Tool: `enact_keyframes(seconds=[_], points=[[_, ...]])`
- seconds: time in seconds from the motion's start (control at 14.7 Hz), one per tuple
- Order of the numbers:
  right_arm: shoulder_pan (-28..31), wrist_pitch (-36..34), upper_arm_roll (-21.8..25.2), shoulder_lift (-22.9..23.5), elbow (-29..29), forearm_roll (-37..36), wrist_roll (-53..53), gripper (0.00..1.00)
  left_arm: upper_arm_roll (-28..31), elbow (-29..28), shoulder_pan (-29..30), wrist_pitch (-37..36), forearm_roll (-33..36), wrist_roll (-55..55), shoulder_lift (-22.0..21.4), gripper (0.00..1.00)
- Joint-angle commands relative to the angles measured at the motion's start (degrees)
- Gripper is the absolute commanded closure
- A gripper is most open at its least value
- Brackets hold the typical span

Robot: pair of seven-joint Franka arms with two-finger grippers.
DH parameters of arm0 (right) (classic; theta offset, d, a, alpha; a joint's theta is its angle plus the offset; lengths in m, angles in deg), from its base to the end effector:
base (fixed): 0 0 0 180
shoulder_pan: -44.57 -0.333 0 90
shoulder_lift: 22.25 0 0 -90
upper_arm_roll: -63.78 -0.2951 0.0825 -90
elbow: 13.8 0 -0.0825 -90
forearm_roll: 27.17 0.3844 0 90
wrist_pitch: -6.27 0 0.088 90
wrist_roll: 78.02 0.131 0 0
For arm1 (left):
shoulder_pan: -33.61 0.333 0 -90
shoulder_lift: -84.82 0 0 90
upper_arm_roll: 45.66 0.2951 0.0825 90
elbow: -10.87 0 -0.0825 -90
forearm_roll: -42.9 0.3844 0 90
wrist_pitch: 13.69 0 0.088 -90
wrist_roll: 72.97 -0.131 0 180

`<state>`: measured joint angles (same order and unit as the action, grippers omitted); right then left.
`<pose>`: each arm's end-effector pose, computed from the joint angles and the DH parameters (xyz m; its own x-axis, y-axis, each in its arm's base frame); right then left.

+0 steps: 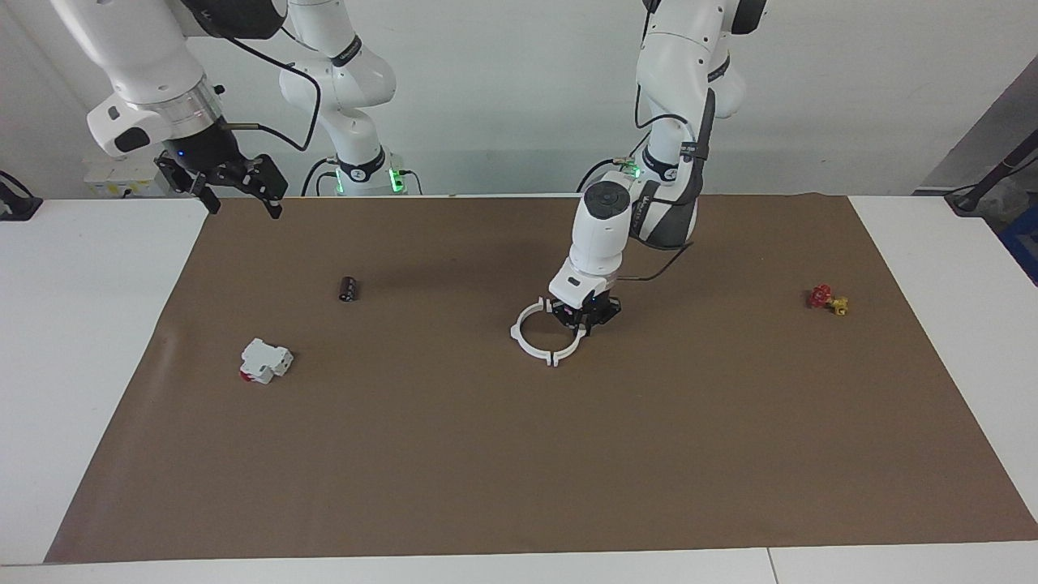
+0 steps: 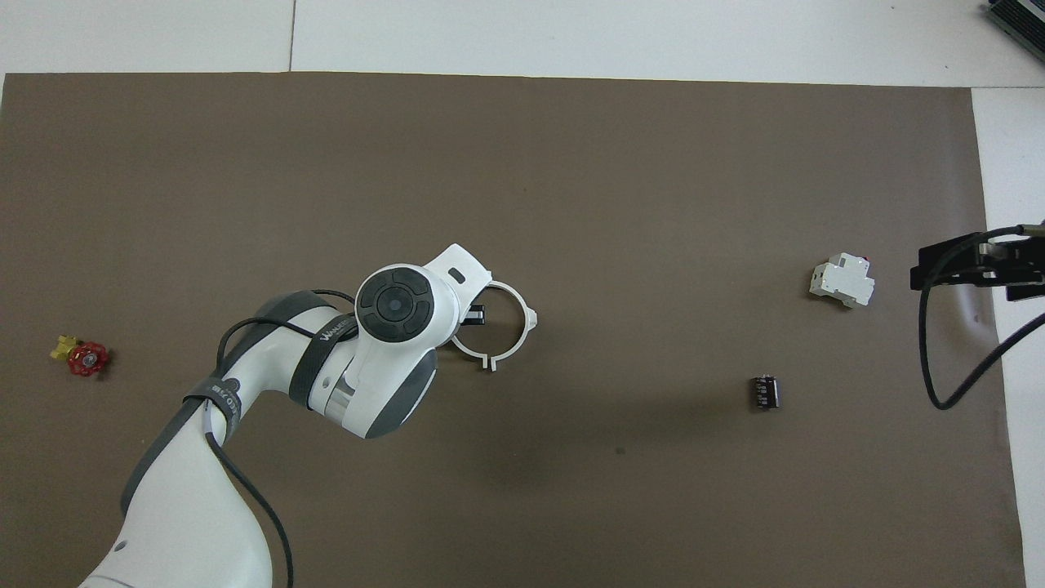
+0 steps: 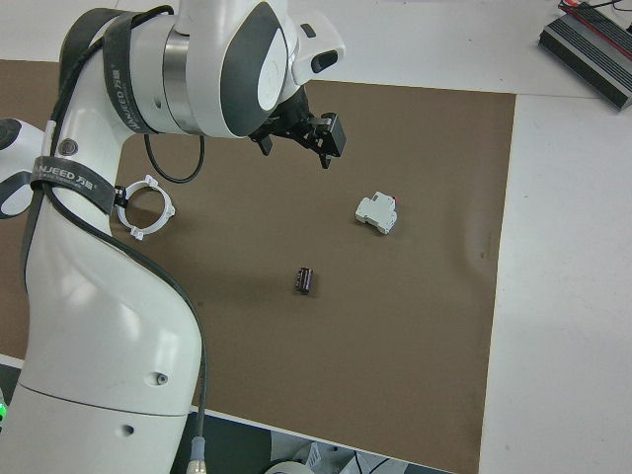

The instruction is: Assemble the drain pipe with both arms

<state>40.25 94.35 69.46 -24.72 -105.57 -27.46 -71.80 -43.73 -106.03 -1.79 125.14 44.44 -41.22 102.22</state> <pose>0.5381 -0.0145 0.5856 0.9910 -0.1319 -0.0213 -0.1319 -0.9913 0.0031 0.4989 -0.3294 0.2570 0.9953 -0.0506 0.0824 -0.0521 -0.9985 0.0165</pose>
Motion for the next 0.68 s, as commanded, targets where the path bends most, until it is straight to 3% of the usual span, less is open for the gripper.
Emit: enact_keyframes(seconds=[0.0,0.61], points=[[0.4,1.7,-0.7,-0.7,-1.2,-1.2,-1.3,0.0,0.6,-2.4,-1.1,1.2,1.5,1.6,-1.7,1.0],[0.7,1.7,-0.7,-1.1,-2.1,-0.8,-0.9,0.0,0.6,-2.7,-1.1,0.8,1.5,1.7,-1.7,1.0]])
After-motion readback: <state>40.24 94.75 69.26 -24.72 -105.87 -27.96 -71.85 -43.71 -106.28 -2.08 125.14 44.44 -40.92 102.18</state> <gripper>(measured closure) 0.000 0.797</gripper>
